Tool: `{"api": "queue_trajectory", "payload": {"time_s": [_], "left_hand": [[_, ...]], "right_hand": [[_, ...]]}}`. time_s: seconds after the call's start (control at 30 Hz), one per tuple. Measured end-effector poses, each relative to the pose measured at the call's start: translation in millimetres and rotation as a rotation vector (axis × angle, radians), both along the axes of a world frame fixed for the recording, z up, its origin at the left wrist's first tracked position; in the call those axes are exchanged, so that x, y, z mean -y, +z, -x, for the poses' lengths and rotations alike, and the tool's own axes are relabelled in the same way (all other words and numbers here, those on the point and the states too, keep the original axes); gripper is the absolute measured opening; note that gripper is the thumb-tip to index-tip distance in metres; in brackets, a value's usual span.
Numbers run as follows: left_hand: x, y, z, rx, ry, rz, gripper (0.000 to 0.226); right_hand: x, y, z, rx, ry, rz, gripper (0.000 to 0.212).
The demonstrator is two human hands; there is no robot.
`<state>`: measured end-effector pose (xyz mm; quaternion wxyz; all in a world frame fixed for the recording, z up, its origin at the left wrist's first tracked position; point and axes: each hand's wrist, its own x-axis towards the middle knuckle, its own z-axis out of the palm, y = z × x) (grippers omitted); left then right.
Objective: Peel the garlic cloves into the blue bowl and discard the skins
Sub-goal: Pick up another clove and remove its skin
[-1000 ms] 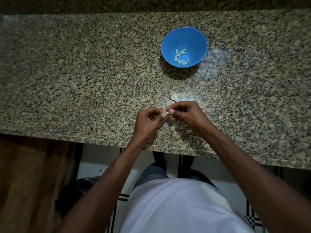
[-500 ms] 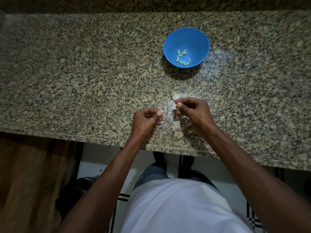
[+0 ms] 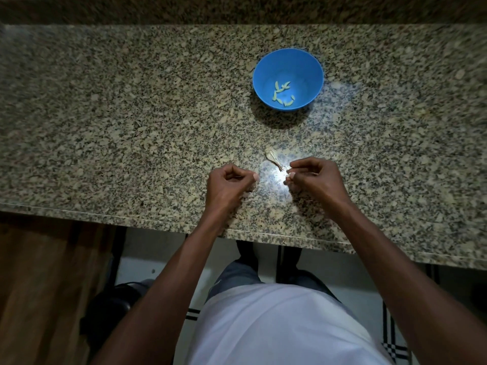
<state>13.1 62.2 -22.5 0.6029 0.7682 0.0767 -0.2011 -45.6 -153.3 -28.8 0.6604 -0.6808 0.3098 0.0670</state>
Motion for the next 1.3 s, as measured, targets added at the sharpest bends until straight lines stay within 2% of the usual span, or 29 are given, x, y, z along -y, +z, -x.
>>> {"api": "queue_trajectory", "payload": {"time_s": [0.13,0.4,0.6,0.7,0.8,0.87,0.97,1.03,1.17,1.3], "left_hand": [[-7,2,-9,0.033,0.033,0.018,0.025],[-16,-8,-14,0.056,0.055,-0.01,0.02],[-25,-16,-15,0.099,0.016,-0.092,0.021],[-30,-16,-21,0.112,-0.006,-0.113,0.014],[-36,-17,-25,0.108,-0.042,-0.103,0.009],[-41,-19,-27,0.117,-0.051,-0.09,0.008],[-47,-21,-27,0.137,-0.058,-0.109,0.008],[-49,-24,-25,0.158,-0.081,-0.128,0.008],[-50,-28,-22,0.187,-0.111,-0.129,0.01],[-49,-27,-25,0.172,-0.099,-0.128,0.009]], "right_hand": [[10,-1,-9,0.021,0.033,0.211,0.013],[19,4,0,0.032,0.024,0.51,0.018],[-35,-3,17,0.06,0.248,0.63,0.025],[-67,-12,10,0.09,0.238,0.756,0.019],[-91,-8,10,0.132,0.29,0.764,0.019],[-91,0,17,0.149,0.247,0.76,0.02],[-59,2,17,0.107,0.1,0.819,0.024],[-35,-3,10,0.087,0.125,0.861,0.027],[-29,-9,-3,0.098,0.194,0.972,0.01],[-63,-12,13,0.058,0.24,0.999,0.008]]}}
